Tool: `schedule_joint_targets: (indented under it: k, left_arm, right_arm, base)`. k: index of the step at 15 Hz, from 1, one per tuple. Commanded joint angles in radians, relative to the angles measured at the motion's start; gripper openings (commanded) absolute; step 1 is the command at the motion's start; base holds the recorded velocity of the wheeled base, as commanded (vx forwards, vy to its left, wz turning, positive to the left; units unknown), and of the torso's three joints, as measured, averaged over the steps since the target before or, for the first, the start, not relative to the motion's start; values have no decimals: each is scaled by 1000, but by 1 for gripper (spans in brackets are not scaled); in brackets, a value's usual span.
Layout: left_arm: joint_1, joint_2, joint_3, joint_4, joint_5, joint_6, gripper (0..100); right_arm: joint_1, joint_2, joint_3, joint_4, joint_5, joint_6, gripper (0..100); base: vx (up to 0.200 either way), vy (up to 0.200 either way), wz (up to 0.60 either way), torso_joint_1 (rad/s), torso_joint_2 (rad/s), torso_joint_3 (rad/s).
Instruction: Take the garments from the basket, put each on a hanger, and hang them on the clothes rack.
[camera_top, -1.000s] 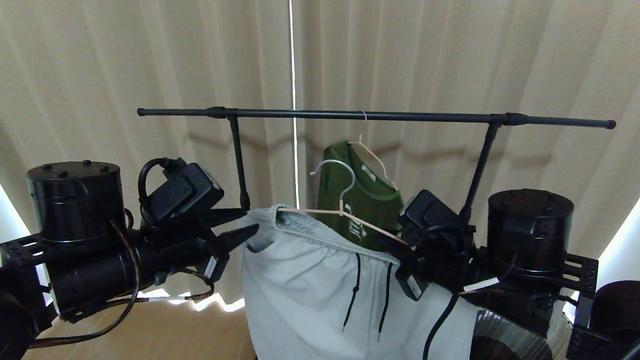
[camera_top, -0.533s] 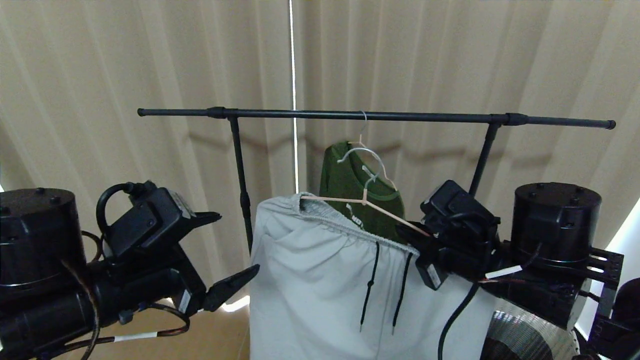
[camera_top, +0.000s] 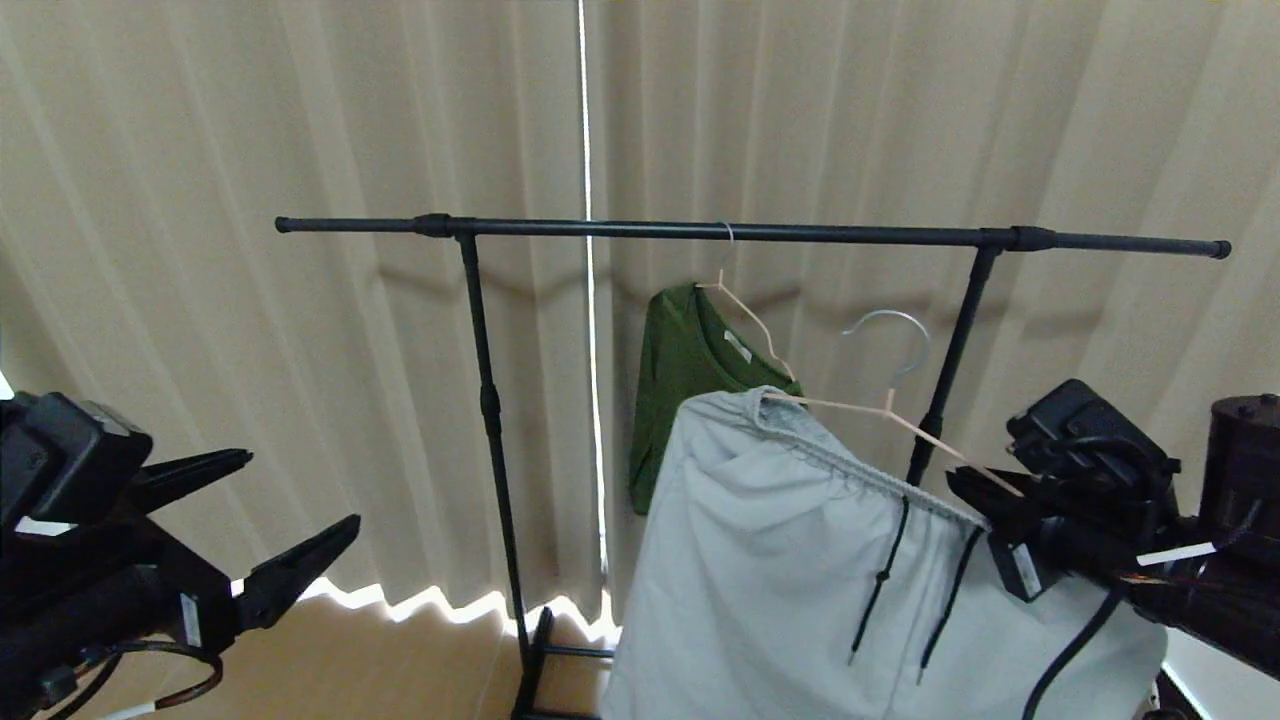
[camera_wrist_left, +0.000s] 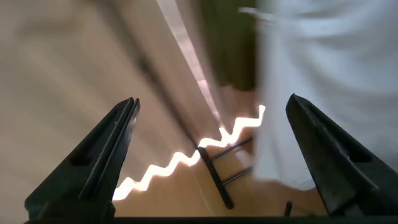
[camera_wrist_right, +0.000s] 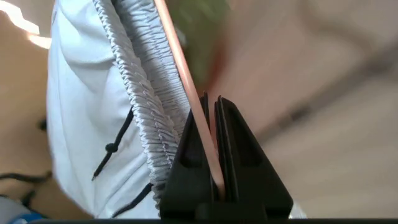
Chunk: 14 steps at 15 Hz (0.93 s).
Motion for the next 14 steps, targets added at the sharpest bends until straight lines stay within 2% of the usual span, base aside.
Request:
schedule_joint_targets:
  k: [1,3,6,10,14]
  left_arm:
    - [172,-106,63,-1,2,-45,100]
    - [235,-113,75,-1,0,-83,100]
    - [238,-116,107,-2,0,-103,100]
    - [238,-156,147,-2,0,-96,100]
    - [240,-213,150,-2,0,-120,100]
  right_arm:
    - [-135,-203,1,191,2,-1,0]
    - [-215,-303,-8,349,-1,-1,0]
    - [-330,-404,-56,535,-3,-2,0]
    - [-455,-429,-94,575,-12,-5,0]
    - [-464,-429,-114,566,-11,-5,0]
  base:
    - [0,0,0,0,0,0]
    - [0,0,0,0,0,0]
    - [0,0,0,0,0,0]
    - [0,0,0,0,0,0]
    - [0,0,0,0,0,0]
